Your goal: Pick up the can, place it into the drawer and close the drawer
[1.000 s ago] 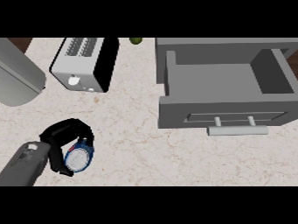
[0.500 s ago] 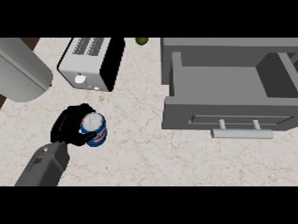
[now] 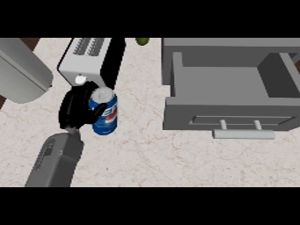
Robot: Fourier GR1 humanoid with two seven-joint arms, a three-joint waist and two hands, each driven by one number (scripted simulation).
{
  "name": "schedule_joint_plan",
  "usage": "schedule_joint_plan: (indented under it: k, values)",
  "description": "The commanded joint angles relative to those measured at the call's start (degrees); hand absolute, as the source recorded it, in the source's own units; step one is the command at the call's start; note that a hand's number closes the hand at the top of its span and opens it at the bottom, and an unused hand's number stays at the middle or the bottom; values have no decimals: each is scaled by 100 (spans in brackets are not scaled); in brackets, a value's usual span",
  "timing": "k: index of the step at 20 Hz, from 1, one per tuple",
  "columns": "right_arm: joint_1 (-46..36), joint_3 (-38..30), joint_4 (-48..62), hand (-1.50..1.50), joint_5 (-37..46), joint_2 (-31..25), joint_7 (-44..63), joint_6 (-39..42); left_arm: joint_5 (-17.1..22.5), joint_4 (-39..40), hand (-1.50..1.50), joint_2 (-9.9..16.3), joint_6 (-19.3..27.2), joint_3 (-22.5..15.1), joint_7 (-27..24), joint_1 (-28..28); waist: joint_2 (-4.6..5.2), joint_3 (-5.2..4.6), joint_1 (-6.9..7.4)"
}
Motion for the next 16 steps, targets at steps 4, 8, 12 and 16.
schedule_joint_plan:
  k: [4, 8, 12, 16]
  values:
    - [18, -57, -131, -150, -81, 95, 112, 88, -107, -1704, 150, 18, 1076, -501, 1306, -56, 30, -5, -67]
    - [-210, -110, -266, -150, -101, -5, 421, -177, -198, -2149, 150, -136, 1636, -797, 1876, -458, 39, -7, -72]
    - [-161, -42, -172, -150, -68, 132, 246, -105, -541, -2235, 150, -137, 2210, -1132, 2241, -915, 41, -7, -92]
    - [46, -178, -364, -150, -404, 134, 269, -3, -605, -2010, 150, -44, 2283, -985, 2535, -1536, 41, -7, -122]
